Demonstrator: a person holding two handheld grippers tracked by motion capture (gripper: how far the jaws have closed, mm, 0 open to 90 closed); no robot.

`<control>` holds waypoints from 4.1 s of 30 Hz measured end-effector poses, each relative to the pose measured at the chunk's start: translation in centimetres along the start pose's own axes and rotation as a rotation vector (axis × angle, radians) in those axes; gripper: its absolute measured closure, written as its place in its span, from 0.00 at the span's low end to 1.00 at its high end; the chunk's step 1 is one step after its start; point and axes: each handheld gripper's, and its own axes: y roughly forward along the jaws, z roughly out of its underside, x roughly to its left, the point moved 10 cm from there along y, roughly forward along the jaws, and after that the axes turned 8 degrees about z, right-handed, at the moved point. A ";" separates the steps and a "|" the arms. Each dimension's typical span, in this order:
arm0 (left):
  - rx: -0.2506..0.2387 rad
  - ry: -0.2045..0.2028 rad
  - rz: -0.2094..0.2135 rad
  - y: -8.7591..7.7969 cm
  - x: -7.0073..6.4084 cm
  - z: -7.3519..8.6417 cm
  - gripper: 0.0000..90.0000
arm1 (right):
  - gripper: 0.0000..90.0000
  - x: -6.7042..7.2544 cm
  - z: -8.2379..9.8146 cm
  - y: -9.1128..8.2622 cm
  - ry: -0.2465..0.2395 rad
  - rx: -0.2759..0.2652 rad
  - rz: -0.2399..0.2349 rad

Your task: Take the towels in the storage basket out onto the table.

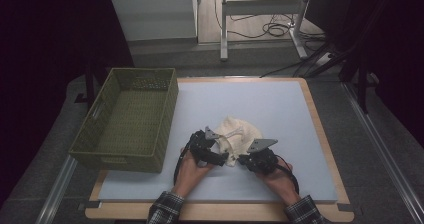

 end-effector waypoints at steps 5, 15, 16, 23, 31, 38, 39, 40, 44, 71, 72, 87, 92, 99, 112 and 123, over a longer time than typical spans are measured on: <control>0.003 0.007 0.000 0.0 0.0 0.0 0.01 | 0.95 -1.2 -0.4 -1.1 0.033 -0.013 -0.006; -0.006 0.001 0.000 0.0 0.0 -0.1 0.01 | 0.95 -7.0 -2.9 -5.5 0.132 -0.098 0.072; -0.010 -0.003 0.002 0.1 0.0 -0.1 0.01 | 0.95 -8.5 -3.1 -6.1 0.159 -0.105 0.089; -0.013 0.013 0.025 -0.5 -0.4 -0.1 0.09 | 0.95 -12.5 -2.7 -7.6 0.223 -0.097 0.166; -0.055 0.025 0.194 -2.0 -3.7 -1.0 0.38 | 0.95 -16.3 -1.8 -8.2 0.289 -0.087 0.229; -0.064 0.017 0.212 -1.0 -3.1 -1.5 0.93 | 0.95 -17.0 -1.6 -8.0 0.288 -0.072 0.253; -0.064 0.017 0.212 -1.0 -3.1 -1.5 0.95 | 0.95 -17.0 -1.6 -8.0 0.288 -0.072 0.253; -0.112 -0.029 0.216 -1.9 -2.0 -2.0 0.95 | 0.95 -17.4 -1.5 -8.3 0.282 -0.069 0.273; -0.161 -0.071 0.200 -3.6 -0.3 -2.6 0.96 | 0.95 -18.7 -1.2 -9.6 0.309 -0.080 0.304; -0.116 -0.160 0.088 -3.4 4.4 -1.9 0.49 | 0.79 -15.8 0.6 -8.7 0.337 -0.067 0.148; -0.114 -0.162 0.093 -3.4 4.3 -1.7 0.48 | 0.79 -14.4 0.1 -8.1 0.315 -0.071 0.119; -0.075 -0.150 0.093 -1.9 4.4 -0.7 0.60 | 0.73 -8.7 -0.8 -0.6 0.127 0.021 0.086; -0.075 -0.128 0.097 -1.7 4.3 -1.0 0.90 | 1.00 -9.0 0.3 0.2 0.088 0.031 0.126; -0.164 -0.126 0.086 -3.6 4.4 -3.0 0.94 | 1.00 -9.2 0.4 -1.4 0.094 0.046 0.130; -0.179 -0.134 0.065 -4.4 5.1 -4.9 0.93 | 0.81 -7.6 -1.5 -1.5 0.135 -0.018 0.013; -0.183 -0.149 0.058 -3.5 6.0 -5.2 0.94 | 0.97 -6.1 -2.4 3.2 0.058 0.035 0.108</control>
